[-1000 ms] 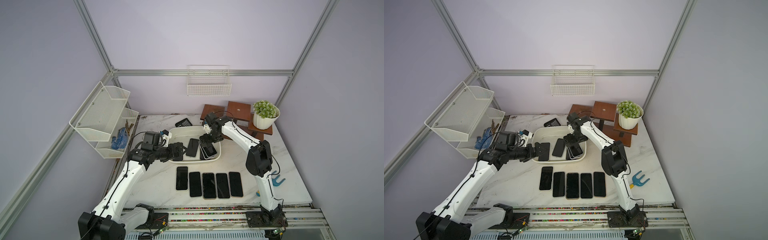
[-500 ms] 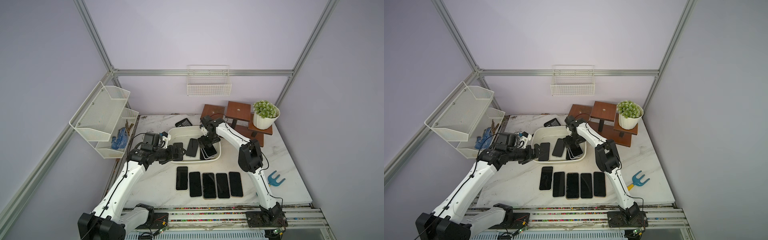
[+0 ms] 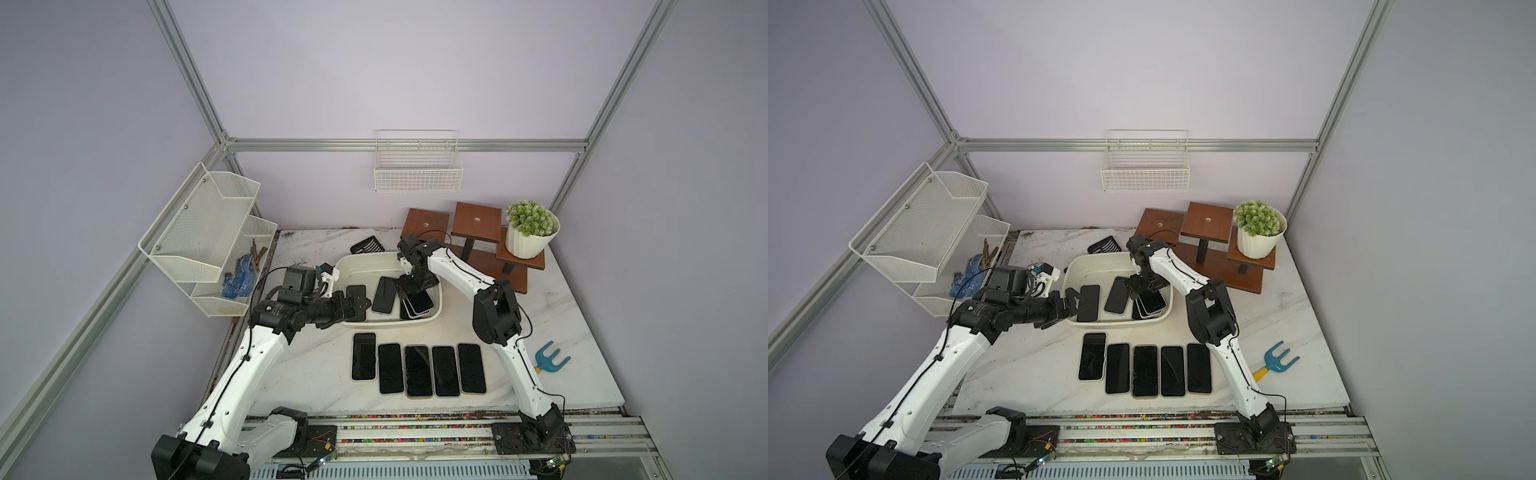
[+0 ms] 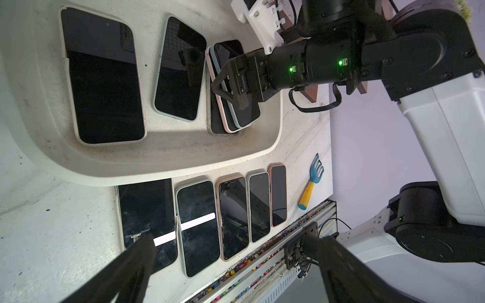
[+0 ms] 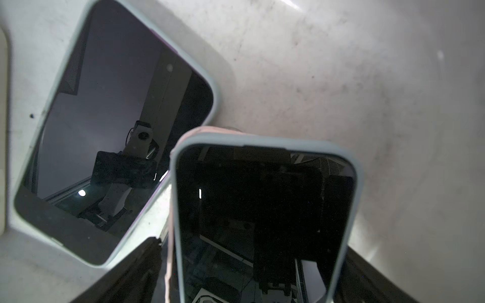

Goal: Take the phone out of the storage box
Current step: Pick up the phone from the storage box.

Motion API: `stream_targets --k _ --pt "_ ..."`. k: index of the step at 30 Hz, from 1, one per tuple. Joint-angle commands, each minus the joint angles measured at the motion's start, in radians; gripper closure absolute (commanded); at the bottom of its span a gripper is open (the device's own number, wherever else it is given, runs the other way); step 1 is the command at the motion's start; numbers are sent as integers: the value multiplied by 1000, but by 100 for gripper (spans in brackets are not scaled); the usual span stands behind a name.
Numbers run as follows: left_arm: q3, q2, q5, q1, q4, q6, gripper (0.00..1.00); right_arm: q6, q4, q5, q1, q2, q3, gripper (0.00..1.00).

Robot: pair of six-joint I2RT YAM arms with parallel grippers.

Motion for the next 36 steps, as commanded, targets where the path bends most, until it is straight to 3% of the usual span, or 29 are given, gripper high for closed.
stream_targets --k 1,7,16,17,19,26,29,33,36 --pt "3 -6 4 9 16 4 0 3 -42 -7 -4 31 12 3" --pt "-1 -4 7 12 23 5 0 16 -39 -15 -4 29 14 20" --pt "-10 -7 8 13 32 3 0 32 -16 -13 -4 -26 16 32" --pt "-10 -7 8 14 32 4 0 34 -10 -18 -4 -35 16 39" --pt "-13 -7 10 14 36 2 0 43 5 -33 -3 -56 15 43" --pt "-39 -3 26 14 81 -23 0 160 101 -201 -3 -90 16 55" --pt "-43 4 34 13 95 -33 0 224 138 -260 6 -75 12 56" --pt "-41 3 35 13 94 -29 0 236 121 -215 22 -39 12 54" --pt "-47 -8 30 15 83 -22 0 233 103 -181 25 -26 -4 42"
